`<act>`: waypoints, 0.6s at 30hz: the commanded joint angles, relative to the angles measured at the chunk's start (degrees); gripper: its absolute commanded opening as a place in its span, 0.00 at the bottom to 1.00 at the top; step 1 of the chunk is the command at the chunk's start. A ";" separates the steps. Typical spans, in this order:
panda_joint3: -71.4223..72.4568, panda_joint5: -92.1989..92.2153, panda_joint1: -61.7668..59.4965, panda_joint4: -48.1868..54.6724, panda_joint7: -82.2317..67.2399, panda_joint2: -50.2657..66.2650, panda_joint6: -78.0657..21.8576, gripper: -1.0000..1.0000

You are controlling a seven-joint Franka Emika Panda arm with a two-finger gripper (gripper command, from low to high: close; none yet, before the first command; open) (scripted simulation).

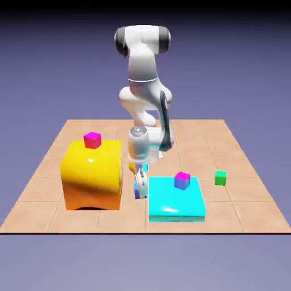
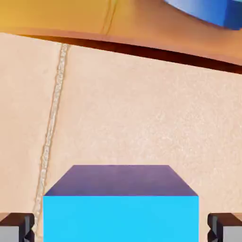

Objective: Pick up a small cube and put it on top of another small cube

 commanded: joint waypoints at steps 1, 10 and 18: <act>-0.49 -0.76 0.29 -0.37 0.58 -2.07 -1.73 0.00; -4.46 -6.90 2.60 -3.35 5.33 -18.69 -15.40 0.00; 4.56 -13.52 -9.32 11.05 -0.17 -22.95 -23.66 0.00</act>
